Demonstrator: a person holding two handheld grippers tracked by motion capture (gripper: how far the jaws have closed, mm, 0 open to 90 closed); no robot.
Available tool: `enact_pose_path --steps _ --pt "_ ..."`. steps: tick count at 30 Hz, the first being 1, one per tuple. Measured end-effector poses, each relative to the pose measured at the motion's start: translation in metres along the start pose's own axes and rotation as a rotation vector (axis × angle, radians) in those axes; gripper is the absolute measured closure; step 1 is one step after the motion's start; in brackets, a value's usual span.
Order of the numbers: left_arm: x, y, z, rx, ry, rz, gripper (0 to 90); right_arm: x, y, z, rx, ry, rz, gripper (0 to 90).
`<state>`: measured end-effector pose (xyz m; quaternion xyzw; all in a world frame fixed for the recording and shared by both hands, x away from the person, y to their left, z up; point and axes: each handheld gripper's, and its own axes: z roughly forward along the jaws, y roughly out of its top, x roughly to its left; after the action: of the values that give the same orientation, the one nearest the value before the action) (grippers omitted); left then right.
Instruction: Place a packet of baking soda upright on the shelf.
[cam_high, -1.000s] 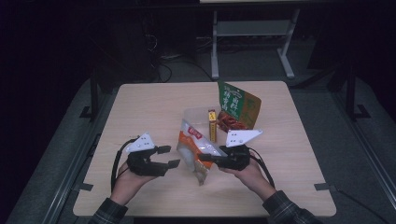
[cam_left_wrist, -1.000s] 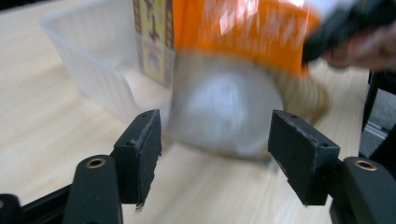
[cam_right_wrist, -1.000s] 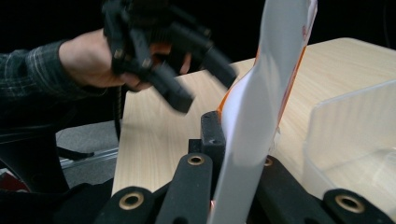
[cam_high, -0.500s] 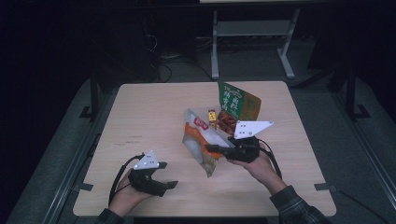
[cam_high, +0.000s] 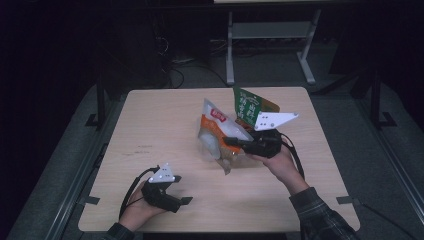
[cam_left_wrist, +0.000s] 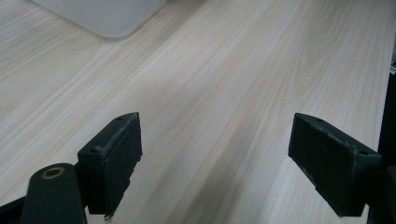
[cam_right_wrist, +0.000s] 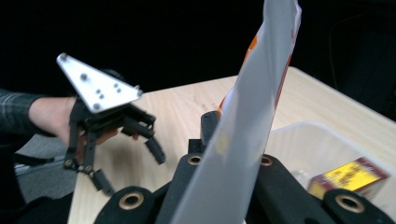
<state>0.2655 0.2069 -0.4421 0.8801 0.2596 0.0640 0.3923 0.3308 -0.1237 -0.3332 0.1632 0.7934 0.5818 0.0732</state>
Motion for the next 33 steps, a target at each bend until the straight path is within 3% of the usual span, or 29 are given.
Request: enact_pose_path --steps 7,15,33 --pt "0.003 -0.002 0.0 0.001 0.005 -0.007 16.8 -0.018 0.011 -0.003 -0.029 -0.041 0.025 90.0" --pt "0.005 -0.002 0.0 0.007 0.007 0.007 16.7 -0.037 0.013 0.015 -0.052 -0.075 0.071 90.0" --pt "0.009 -0.003 -0.003 0.012 0.014 -0.003 16.7 -0.054 0.004 0.046 0.008 -0.162 0.071 90.0"
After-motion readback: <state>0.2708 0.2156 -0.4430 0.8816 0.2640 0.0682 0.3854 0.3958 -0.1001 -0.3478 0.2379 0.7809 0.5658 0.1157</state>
